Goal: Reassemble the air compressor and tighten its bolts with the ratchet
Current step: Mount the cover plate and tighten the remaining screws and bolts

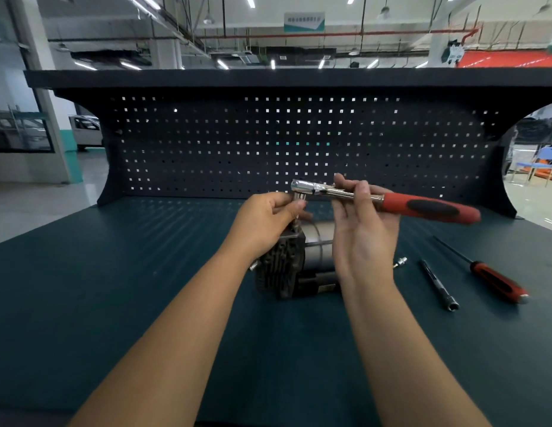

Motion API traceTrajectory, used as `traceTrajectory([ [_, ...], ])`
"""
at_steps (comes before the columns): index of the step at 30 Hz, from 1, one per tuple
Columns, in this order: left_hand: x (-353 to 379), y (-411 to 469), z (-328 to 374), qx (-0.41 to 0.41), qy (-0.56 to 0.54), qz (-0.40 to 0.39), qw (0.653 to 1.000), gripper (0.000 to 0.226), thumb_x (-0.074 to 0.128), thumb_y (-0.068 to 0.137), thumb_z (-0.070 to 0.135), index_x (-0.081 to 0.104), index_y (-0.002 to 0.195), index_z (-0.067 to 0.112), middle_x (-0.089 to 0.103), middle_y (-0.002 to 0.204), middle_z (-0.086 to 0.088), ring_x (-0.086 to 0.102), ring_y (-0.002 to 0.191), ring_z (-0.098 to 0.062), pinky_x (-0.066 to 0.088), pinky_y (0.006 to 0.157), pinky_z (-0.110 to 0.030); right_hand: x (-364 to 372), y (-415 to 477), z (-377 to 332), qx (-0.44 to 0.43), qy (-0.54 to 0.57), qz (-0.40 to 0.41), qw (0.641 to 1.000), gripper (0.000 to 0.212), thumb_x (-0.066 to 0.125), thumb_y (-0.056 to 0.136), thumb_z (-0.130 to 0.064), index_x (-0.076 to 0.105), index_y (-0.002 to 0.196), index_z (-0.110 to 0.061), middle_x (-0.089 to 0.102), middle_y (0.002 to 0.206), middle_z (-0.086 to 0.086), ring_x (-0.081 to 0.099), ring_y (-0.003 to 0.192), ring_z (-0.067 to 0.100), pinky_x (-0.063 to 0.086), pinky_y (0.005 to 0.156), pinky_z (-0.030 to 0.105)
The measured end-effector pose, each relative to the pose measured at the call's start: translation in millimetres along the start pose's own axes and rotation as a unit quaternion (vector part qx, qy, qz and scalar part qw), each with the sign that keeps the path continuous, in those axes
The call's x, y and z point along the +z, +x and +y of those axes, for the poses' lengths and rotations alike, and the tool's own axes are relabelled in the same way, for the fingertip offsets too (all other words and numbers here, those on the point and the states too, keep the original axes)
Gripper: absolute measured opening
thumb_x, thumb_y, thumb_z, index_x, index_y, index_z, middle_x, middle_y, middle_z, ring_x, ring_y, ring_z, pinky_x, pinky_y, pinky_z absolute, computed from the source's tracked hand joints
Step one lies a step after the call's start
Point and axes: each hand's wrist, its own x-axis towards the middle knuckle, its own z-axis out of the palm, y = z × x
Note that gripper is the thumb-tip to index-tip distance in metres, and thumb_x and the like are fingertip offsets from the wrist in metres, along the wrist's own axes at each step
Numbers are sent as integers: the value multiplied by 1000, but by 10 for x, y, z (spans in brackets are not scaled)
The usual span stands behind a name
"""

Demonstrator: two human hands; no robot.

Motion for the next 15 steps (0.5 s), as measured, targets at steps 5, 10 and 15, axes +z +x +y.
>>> traceTrajectory([
  [5, 11, -25, 23, 11, -21, 10, 1000, 10, 64, 89, 23, 68, 88, 32, 72, 76, 19, 67, 76, 7, 49, 63, -8, 52, -408, 83, -253, -231, -82, 936, 21, 60, 87, 3, 53, 86, -17, 65, 95, 11, 66, 99, 19, 48, 88, 19],
  [10, 1, -73, 24, 4, -48, 20, 999, 18, 66, 87, 20, 70, 79, 35, 73, 78, 11, 69, 76, -1, 54, 64, -15, -5, -472, 96, -257, -240, -119, 929, 30, 58, 82, 10, 54, 87, -19, 64, 98, 13, 63, 104, 27, 48, 94, 27],
  [15, -11, -75, 20, 4, -51, 26, 998, 13, 67, 86, 20, 71, 81, 32, 74, 79, 8, 70, 77, -5, 58, 73, -25, -34, -444, 13, -274, -256, -182, 909, 30, 57, 81, 15, 52, 87, -14, 62, 98, 16, 61, 104, 31, 49, 95, 29],
])
